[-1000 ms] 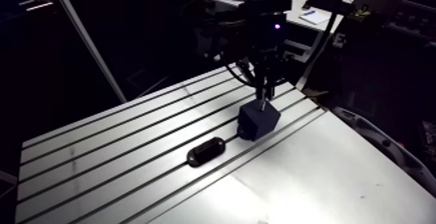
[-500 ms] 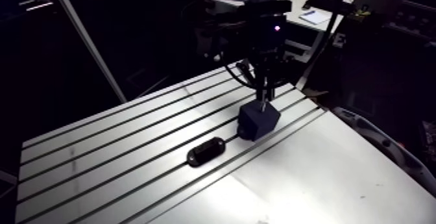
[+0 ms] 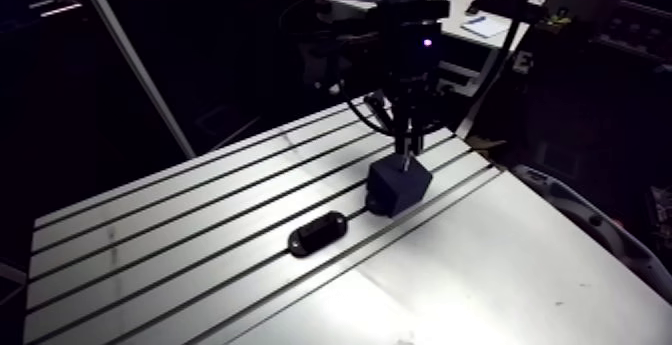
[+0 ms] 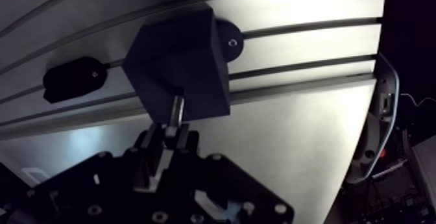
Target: Pick up the M10 bolt and insert it into the hole until fully seated.
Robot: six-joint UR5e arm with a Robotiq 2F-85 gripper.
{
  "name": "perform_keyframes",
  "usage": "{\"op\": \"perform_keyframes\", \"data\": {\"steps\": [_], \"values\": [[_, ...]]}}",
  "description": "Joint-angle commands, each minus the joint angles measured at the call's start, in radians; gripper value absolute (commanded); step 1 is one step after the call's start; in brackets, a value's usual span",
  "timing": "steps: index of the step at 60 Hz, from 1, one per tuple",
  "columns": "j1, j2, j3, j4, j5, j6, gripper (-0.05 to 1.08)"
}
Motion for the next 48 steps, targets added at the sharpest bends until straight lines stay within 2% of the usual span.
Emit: {"op": "perform_keyframes", "data": {"steps": [1,39,48], "values": [[0.000,0.003,-0.001,-0.002,0.000,0.000,1.08],[0.000,0.006,0.000,-0.002,0.001,0.001,1.08],[0.001,0.006,0.000,-0.002,-0.003,0.001,1.08]]}}
